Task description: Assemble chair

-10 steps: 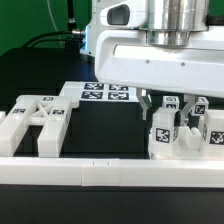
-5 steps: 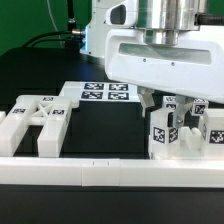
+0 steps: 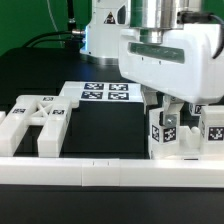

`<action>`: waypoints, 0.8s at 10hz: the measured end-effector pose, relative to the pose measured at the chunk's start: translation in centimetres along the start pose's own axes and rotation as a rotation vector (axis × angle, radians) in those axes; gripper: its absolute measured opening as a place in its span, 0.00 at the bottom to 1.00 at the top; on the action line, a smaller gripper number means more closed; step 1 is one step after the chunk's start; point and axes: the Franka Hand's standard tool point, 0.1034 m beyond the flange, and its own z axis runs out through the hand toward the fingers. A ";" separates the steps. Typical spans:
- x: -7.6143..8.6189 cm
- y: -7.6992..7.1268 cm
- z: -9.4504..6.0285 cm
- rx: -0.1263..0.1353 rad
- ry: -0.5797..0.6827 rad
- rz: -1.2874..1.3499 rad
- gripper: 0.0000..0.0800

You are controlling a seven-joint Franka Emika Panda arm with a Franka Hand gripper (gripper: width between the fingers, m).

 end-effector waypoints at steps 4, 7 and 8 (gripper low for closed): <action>-0.1 0.2 -0.1 -0.019 -0.031 0.322 0.36; -0.2 0.9 0.1 -0.074 -0.031 0.499 0.36; -0.1 1.0 0.2 -0.077 -0.030 0.510 0.36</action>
Offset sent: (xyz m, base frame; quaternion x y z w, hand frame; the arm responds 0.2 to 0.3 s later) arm -0.0015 0.0024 -0.0040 -0.0389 0.0003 0.2233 0.9740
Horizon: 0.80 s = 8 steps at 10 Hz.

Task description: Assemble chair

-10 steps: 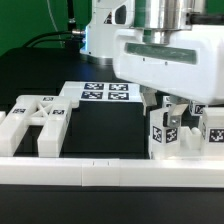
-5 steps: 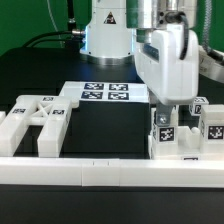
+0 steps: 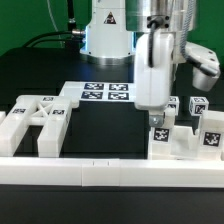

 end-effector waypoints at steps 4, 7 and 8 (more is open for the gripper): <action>0.1 0.2 0.0 -0.005 0.005 -0.016 0.57; -0.2 -0.5 -0.7 0.011 0.001 -0.365 0.80; -0.2 -0.7 -1.1 0.018 -0.001 -0.526 0.80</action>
Offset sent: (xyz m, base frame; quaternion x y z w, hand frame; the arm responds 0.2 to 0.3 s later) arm 0.0000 0.0000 0.0000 0.0000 0.0000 -0.0650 0.9979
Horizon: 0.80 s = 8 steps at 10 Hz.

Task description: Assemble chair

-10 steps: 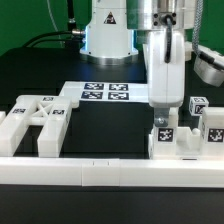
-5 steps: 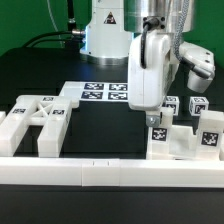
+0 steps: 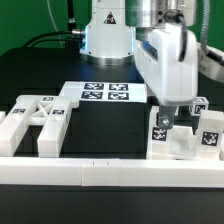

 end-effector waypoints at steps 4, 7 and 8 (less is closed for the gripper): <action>-0.3 0.0 -0.3 0.007 -0.001 -0.292 0.81; -0.8 -0.2 -0.6 -0.009 0.017 -0.624 0.81; -1.2 -0.3 -1.1 -0.008 0.012 -0.749 0.81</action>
Offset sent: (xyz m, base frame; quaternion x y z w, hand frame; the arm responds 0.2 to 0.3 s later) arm 0.0000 0.0000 0.0000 0.0000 0.0000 -0.1296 0.9916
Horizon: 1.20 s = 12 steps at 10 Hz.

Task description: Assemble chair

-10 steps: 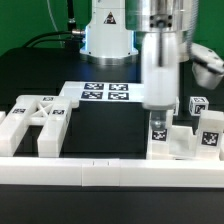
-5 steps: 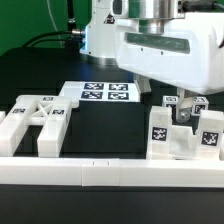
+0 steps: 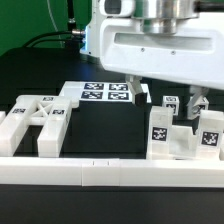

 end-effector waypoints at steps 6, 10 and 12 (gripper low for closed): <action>-1.5 0.7 -1.2 0.020 0.022 -0.130 0.81; -1.4 0.8 -1.1 0.021 0.030 -0.156 0.81; -1.9 1.7 -1.1 0.027 0.081 -0.307 0.81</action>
Offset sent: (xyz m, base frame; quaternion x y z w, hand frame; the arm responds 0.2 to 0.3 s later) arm 0.0000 0.0000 0.0000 0.0000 0.0000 0.0000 1.0000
